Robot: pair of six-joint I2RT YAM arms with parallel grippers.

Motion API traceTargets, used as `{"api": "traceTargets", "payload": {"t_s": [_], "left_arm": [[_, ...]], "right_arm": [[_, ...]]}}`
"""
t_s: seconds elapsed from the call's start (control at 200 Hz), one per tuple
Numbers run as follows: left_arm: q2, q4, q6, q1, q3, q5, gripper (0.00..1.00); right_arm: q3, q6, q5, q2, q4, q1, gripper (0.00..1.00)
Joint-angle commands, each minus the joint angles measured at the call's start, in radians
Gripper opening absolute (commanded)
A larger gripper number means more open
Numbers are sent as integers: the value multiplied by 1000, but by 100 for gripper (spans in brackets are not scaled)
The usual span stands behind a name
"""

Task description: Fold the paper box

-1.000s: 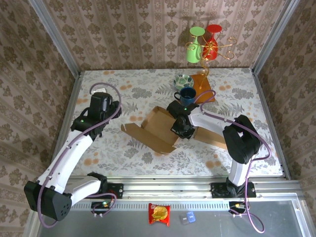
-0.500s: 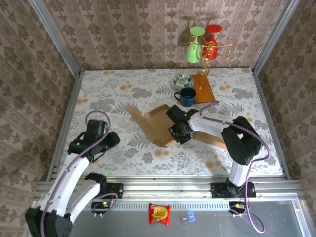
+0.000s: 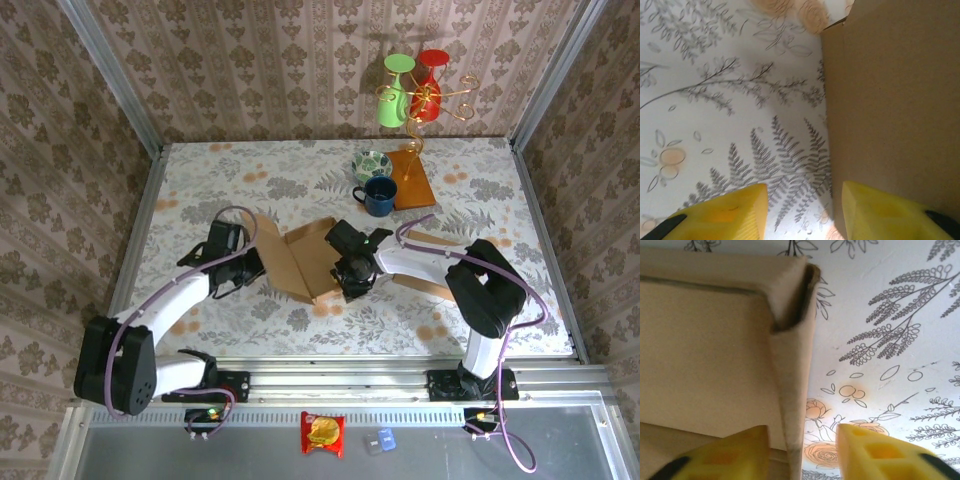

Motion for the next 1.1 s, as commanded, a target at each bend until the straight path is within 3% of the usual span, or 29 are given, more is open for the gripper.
{"api": "traceTargets", "payload": {"t_s": [0.0,0.135,0.27,0.36,0.515,0.7,0.845,1.09], "left_arm": [[29,44,21,-5,46,21,44],[53,46,29,-4,67,18,44],[66,48,33,-1,82,13,44],[83,49,38,-1,96,18,44],[122,39,44,1,131,27,44],[185,43,57,5,171,29,44],[227,47,63,12,198,30,44],[296,63,75,19,265,61,44]], "right_arm": [[-3,-66,-9,-78,-11,1,53],[83,-368,87,-174,-121,-26,63],[94,-757,97,-220,-57,-110,61],[118,-974,-17,-158,-30,-203,60],[253,-1258,-15,-10,-182,-283,62],[272,-1333,-143,104,-161,-332,62],[215,-1265,-278,144,-32,-326,61],[108,-1125,-246,109,21,-301,58]]}}
